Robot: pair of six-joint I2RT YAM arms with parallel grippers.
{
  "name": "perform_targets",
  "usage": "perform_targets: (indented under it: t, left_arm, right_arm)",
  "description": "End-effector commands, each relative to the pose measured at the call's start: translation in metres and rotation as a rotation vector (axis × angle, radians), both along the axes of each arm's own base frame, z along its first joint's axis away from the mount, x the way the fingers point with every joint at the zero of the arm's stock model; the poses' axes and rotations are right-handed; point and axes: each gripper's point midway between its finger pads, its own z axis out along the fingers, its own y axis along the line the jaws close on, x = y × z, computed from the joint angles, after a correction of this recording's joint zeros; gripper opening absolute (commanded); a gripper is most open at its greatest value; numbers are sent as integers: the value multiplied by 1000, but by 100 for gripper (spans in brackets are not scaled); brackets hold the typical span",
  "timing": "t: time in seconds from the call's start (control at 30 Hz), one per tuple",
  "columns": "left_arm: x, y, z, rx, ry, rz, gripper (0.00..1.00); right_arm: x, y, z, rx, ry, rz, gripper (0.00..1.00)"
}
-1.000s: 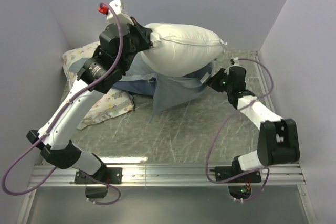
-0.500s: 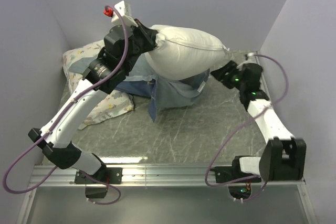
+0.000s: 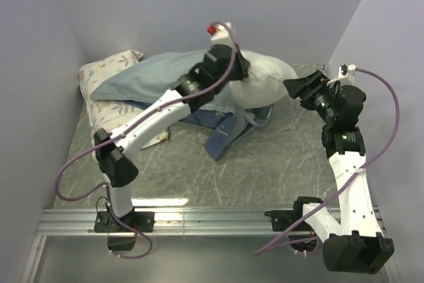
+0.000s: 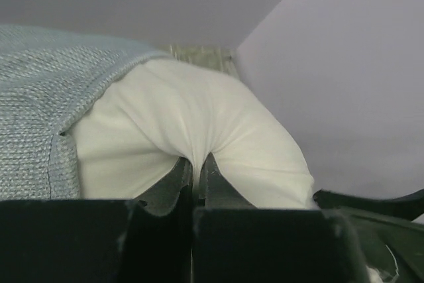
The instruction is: Remove the pillowcase from the pillow
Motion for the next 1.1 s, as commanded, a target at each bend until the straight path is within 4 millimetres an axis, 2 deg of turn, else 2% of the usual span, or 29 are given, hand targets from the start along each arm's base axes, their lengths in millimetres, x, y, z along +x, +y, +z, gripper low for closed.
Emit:
perform_targets:
  t: [0.0, 0.03, 0.1, 0.13, 0.2, 0.23, 0.27, 0.3, 0.33, 0.37, 0.4, 0.43, 0.47, 0.5, 0.53, 0.57, 0.67, 0.73, 0.77, 0.8, 0.83, 0.87, 0.9, 0.97, 1.03, 1.07]
  left_arm:
    - [-19, -32, 11, -46, -56, -89, 0]
    - [-23, -43, -17, -28, -14, -133, 2]
    - [-32, -58, -48, -2, 40, -188, 5]
    - [-39, -65, -71, 20, 74, -231, 13]
    - [-50, -70, -87, 49, 95, -260, 28]
    - [-53, -67, -101, 75, 114, -260, 45]
    - [-55, -63, -102, 82, 114, -247, 54]
    - [-58, -55, -87, 63, 91, -238, 62]
    - [-60, -48, -93, 79, 95, -227, 73]
    - [-60, -39, -87, 80, 82, -201, 76]
    - [-64, -29, -69, 66, 59, -188, 78]
    - [-66, -23, -64, 71, 51, -180, 81]
    - [-68, -11, -47, 53, 28, -152, 82]
    - [-70, -3, -46, 69, 37, -132, 82]
    - [-71, 4, -42, 75, 30, -115, 83]
    - [-73, 16, -29, 66, 15, -87, 83]
    - [-73, 44, -25, 88, 15, -16, 84]
    - [-66, 62, -31, 133, 34, 44, 85]
    - [-54, 78, -32, 146, 45, 84, 86]
    - [-49, 84, -33, 161, 50, 74, 86]
    - [-43, 96, -43, 206, 81, 82, 87]
    - [-23, 114, -53, 239, 108, 117, 87]
    - [-19, 117, -54, 263, 113, 73, 88]
    - [0, 130, -68, 298, 149, 63, 88]
    - [7, 125, -68, 328, 128, -1, 88]
    - [17, 123, -79, 355, 142, -12, 88]
  right_arm:
    - [-11, 0, 12, -13, -22, -9, 77]
    - [-11, -1, 8, -17, -14, -14, 77]
    - [-11, -1, 1, -29, -3, -12, 78]
    - [-11, -1, -7, -34, 12, -12, 78]
    - [-11, -1, -21, -65, 39, -13, 79]
    - [-11, -2, -31, -77, 61, -16, 79]
    - [-10, -4, -37, -103, 65, -29, 79]
    - [-11, -3, -42, -117, 74, -24, 80]
    - [-11, -2, -50, -130, 89, -20, 80]
    - [-10, 0, -54, -145, 97, -13, 81]
    - [-7, 3, -63, -180, 122, -9, 81]
    - [-8, 10, -65, -202, 135, 11, 81]
    - [-7, 15, -68, -234, 141, 20, 82]
    - [-4, 14, -74, -260, 162, -3, 82]
    - [-6, 30, -73, -281, 155, 30, 82]
    - [-6, 33, -72, -293, 149, 31, 83]
    - [-7, 46, -73, -327, 145, 47, 84]
    - [-5, 51, -70, -354, 149, 43, 85]
    - [-3, 52, -70, -378, 151, 41, 85]
    - [-4, 54, -70, -397, 154, 38, 85]
    - [-1, 52, -59, -415, 137, 12, 86]
    - [1, 61, -62, -451, 147, 38, 87]
    - [2, 63, -55, -471, 155, 42, 87]
    - [4, 70, -64, -528, 190, 54, 91]
    - [0, 73, -74, -549, 216, 61, 91]
    - [-1, 75, -80, -551, 228, 68, 91]
